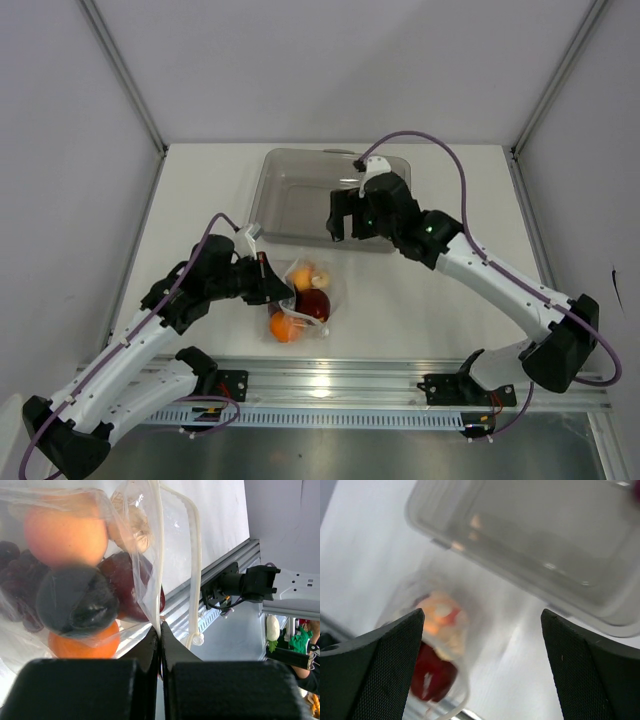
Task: Place the food in the zip-top bag and seal the zipper
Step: Pick up the fake vegetable from the bin.
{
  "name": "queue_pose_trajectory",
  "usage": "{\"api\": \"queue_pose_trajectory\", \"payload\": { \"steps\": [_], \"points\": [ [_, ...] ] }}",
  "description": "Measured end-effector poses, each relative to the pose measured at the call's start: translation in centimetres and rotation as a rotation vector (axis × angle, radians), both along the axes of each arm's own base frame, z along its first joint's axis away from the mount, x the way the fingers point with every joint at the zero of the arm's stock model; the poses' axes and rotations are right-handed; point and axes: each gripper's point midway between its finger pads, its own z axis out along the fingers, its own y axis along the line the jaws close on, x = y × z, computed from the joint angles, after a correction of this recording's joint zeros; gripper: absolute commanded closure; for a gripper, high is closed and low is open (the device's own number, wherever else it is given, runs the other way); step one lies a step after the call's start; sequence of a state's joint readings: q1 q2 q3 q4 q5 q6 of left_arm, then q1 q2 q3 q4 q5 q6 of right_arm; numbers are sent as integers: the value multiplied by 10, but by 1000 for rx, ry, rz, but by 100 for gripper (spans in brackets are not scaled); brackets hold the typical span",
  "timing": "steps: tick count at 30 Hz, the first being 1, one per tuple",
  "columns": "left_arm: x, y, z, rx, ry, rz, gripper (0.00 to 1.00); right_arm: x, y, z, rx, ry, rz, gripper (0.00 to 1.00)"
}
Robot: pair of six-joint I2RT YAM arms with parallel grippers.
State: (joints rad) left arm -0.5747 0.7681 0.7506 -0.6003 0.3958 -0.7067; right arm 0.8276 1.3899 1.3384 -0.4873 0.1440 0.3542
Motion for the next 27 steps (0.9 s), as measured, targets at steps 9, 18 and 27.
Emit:
{"api": "queue_pose_trajectory", "payload": {
  "steps": [9,18,27],
  "points": [
    [1,0,-1,1,3,1,99,106,-83,-19,-146,-17,-349,1],
    [2,0,-3,5,8,5,99,192,-105,-74,-335,12,-470,1],
    [4,1,-10,11,23,8,99,243,-105,-129,-500,-8,-467,0]
  ]
}}
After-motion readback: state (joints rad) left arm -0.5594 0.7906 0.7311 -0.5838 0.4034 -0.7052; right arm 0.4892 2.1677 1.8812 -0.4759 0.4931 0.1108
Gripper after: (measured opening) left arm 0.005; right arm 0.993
